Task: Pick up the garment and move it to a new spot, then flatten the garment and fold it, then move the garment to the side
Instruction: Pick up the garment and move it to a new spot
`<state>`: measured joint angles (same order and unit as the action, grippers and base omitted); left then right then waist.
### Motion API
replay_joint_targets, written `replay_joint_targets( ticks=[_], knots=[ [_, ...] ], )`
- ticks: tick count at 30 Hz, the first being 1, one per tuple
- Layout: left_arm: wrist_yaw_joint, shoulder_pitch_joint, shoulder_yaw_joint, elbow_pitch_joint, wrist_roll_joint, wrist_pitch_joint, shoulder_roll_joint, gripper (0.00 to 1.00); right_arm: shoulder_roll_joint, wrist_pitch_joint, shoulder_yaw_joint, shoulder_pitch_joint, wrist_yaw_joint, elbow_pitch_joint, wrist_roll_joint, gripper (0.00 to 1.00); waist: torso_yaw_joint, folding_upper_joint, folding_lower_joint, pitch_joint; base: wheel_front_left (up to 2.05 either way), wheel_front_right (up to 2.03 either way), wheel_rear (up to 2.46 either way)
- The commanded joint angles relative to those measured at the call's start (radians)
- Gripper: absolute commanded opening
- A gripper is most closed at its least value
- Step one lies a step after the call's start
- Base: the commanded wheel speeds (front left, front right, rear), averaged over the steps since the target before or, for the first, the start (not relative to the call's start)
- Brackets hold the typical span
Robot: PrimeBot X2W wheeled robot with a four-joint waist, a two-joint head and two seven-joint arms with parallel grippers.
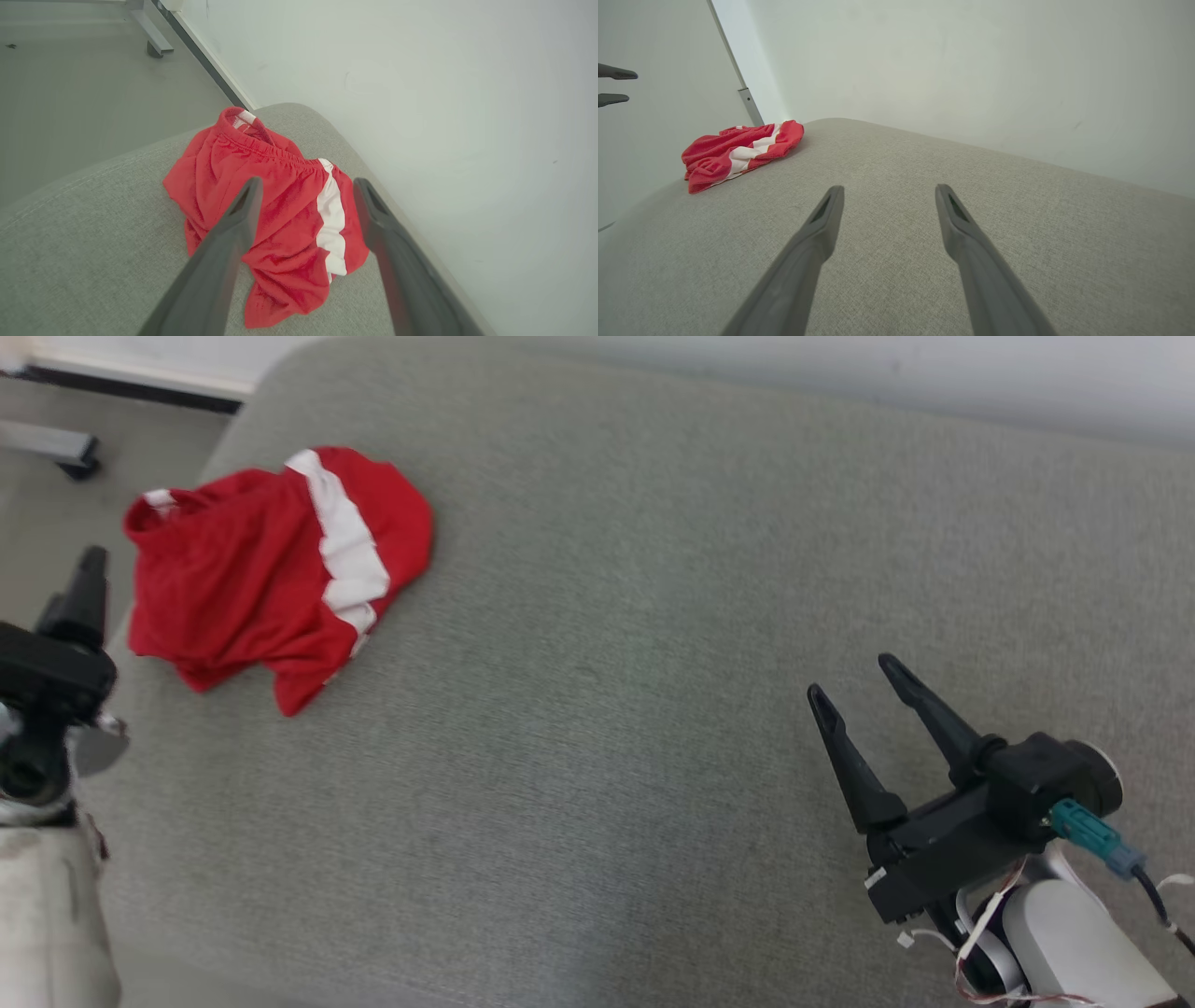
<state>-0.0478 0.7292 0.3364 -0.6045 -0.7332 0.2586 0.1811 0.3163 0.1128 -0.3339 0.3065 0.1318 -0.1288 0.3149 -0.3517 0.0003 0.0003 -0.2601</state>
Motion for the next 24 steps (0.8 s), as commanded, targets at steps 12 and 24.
replay_joint_targets(
  ticks=[12,24],
  knots=[
    [0.224,0.146,0.082,-0.024,-0.083,0.254,0.106,1.00,0.005,-0.005,0.021,0.072,-0.002,0.092,-0.030,1.00,0.226,-0.0003,-0.0003,-0.314,0.00,0.00,0.00],
    [0.294,0.077,0.052,-0.034,-0.070,0.389,0.130,0.00,-0.021,0.035,0.038,0.066,-0.002,0.061,-0.031,1.00,0.267,-0.0003,-0.0003,-0.306,0.00,0.00,0.00]
  ],
)
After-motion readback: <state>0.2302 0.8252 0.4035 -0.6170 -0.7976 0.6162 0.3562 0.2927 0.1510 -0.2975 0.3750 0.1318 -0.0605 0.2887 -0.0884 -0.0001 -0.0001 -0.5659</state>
